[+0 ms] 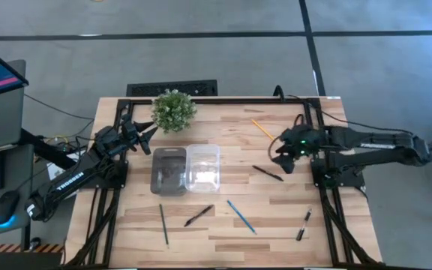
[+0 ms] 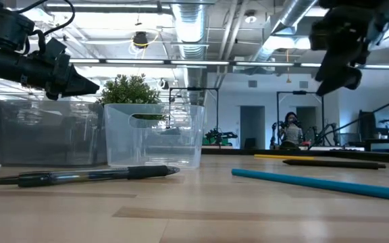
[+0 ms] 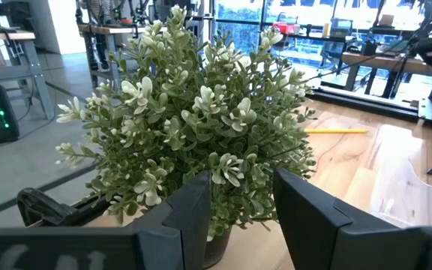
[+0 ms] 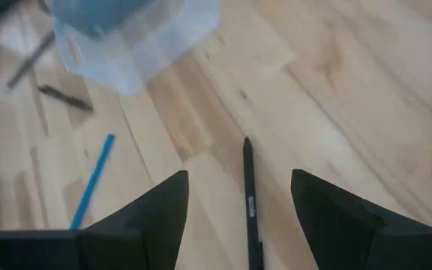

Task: Sort pens & pencils
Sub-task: Put the black pen into the transparent bin

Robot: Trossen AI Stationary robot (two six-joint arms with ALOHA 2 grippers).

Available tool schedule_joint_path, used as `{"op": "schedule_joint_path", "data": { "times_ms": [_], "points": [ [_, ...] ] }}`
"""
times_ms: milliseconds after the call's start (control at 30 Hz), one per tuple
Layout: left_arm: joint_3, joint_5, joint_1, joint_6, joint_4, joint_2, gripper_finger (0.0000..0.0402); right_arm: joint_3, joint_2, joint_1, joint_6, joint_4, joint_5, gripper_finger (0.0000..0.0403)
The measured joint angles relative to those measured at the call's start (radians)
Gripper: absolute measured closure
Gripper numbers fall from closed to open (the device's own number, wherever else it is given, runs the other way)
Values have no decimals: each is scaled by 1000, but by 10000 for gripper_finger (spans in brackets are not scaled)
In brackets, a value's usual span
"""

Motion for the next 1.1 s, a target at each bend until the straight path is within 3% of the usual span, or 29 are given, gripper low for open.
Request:
{"op": "schedule_joint_path", "data": {
  "times_ms": [667,1100],
  "points": [
    [0,-1,0,0,0,0,267,43,444,91,115,-4,-25,145],
    [0,-31,0,0,-2,0,267,43,651,91,105,-1,-26,145]
  ]
}}
